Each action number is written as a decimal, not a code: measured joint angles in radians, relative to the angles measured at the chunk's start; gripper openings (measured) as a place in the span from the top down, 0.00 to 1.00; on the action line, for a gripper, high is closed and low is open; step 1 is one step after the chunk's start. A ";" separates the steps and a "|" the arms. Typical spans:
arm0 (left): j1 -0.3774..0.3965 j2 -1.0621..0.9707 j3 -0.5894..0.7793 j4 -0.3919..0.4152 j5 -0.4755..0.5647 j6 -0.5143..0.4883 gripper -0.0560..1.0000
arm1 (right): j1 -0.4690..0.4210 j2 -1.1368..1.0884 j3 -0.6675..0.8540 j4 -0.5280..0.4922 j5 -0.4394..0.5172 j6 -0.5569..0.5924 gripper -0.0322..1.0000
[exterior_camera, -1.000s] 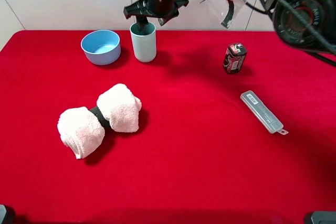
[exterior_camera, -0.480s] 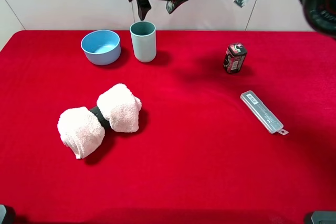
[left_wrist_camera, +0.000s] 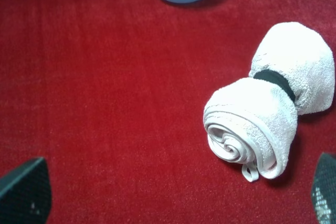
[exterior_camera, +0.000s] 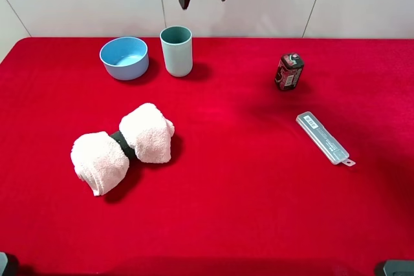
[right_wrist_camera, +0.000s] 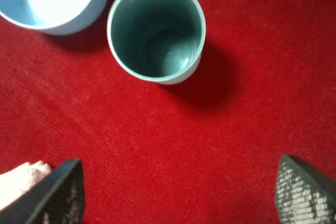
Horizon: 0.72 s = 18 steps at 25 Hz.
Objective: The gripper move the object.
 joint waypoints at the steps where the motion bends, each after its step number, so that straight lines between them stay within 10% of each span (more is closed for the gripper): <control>1: 0.000 0.000 0.000 0.000 0.000 0.000 0.02 | 0.000 -0.015 0.000 0.000 0.000 0.000 0.43; 18: 0.000 0.000 0.000 0.000 0.000 0.000 0.02 | 0.000 -0.333 0.251 -0.015 0.001 -0.015 0.43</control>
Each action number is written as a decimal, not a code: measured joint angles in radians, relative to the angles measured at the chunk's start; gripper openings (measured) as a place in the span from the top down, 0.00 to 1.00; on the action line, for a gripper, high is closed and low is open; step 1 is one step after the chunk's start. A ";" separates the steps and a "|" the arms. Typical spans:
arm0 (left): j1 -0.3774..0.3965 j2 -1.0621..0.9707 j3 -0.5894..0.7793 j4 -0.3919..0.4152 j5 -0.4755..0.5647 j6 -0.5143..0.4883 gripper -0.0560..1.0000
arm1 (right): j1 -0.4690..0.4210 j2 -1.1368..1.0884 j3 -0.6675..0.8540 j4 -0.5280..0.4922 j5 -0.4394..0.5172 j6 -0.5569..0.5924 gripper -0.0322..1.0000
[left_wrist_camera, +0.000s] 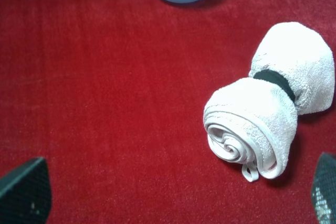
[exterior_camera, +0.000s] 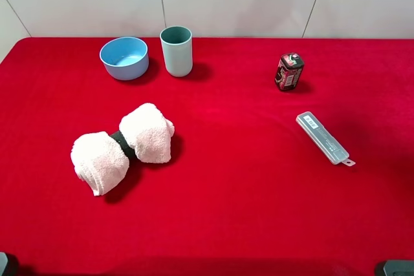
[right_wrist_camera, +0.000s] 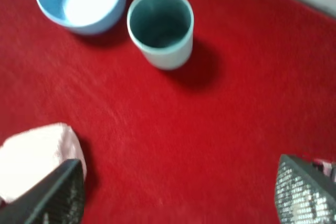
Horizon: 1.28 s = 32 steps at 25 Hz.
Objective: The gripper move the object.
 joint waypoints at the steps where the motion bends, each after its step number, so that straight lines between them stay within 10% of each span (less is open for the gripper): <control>1: 0.000 0.000 0.000 0.000 0.000 0.000 0.02 | 0.000 -0.023 0.036 0.000 0.000 -0.005 0.43; 32: 0.000 0.000 0.000 0.000 0.000 0.000 0.02 | 0.000 -0.666 0.754 -0.019 0.001 0.025 0.43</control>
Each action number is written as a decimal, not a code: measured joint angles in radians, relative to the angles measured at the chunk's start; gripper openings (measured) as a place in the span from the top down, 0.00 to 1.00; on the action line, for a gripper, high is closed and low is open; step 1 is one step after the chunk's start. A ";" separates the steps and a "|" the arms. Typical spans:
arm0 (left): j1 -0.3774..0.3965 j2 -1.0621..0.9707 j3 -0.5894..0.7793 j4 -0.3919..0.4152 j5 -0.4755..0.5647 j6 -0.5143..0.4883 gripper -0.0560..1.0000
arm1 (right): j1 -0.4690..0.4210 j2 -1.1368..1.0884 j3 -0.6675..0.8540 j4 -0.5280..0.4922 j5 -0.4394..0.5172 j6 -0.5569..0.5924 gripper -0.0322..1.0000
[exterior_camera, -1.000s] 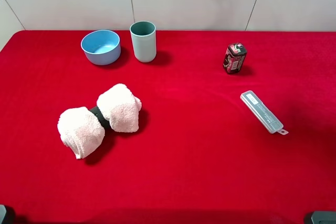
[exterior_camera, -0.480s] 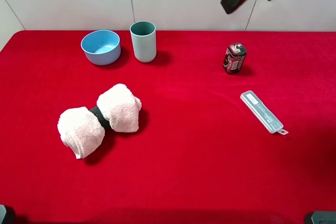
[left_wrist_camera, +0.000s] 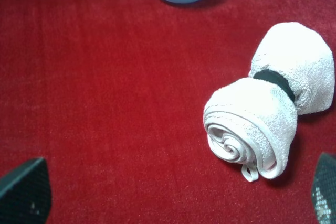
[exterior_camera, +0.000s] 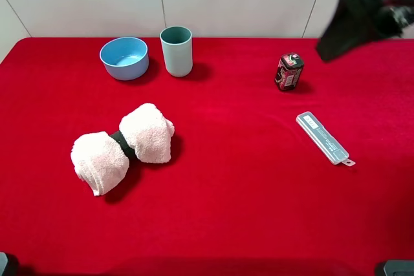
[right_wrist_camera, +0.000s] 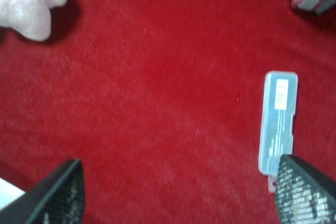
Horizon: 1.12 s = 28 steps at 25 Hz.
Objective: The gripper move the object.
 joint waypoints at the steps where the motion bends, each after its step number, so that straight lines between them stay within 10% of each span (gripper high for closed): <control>1: 0.000 0.000 0.000 0.000 0.000 0.000 0.02 | 0.000 -0.026 0.028 -0.001 -0.001 0.005 0.43; 9: 0.000 0.000 0.000 0.000 0.000 0.000 0.02 | -0.070 -0.269 0.217 -0.004 -0.082 0.030 0.43; 28: 0.000 0.000 0.000 0.000 0.000 0.000 0.02 | -0.547 -0.970 0.561 -0.029 -0.127 0.047 0.43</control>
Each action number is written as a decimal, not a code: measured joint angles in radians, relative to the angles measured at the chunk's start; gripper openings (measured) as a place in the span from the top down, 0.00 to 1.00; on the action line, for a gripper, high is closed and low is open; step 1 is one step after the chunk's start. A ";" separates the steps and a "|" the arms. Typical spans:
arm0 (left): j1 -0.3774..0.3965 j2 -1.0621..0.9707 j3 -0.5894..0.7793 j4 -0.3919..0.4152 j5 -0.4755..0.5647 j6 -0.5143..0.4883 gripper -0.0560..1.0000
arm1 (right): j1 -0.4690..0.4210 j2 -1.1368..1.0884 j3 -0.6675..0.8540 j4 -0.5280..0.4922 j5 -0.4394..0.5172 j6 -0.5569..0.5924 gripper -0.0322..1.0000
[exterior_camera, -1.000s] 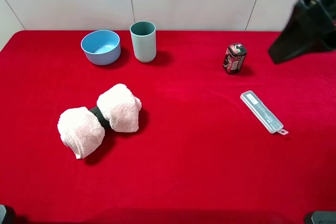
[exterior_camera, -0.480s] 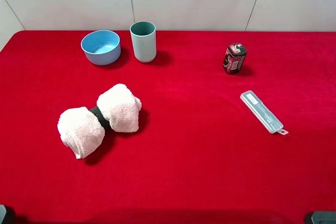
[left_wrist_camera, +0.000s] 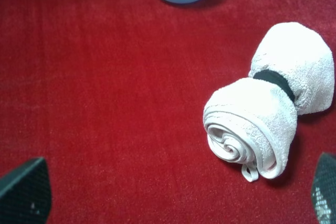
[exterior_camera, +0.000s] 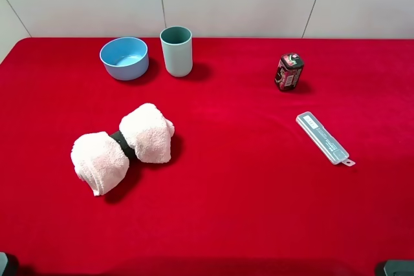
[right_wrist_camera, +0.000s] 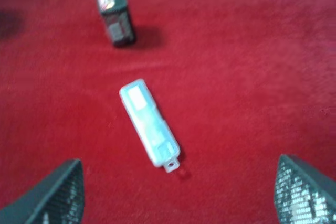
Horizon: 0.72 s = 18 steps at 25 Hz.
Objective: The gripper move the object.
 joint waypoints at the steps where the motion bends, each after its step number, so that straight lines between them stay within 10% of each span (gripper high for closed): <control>1: 0.000 0.000 0.000 0.000 0.000 0.000 0.02 | -0.012 -0.037 0.005 -0.008 0.000 0.000 0.43; 18: 0.000 0.000 0.000 0.000 0.000 0.000 0.02 | -0.035 -0.208 0.118 -0.052 -0.060 0.000 0.43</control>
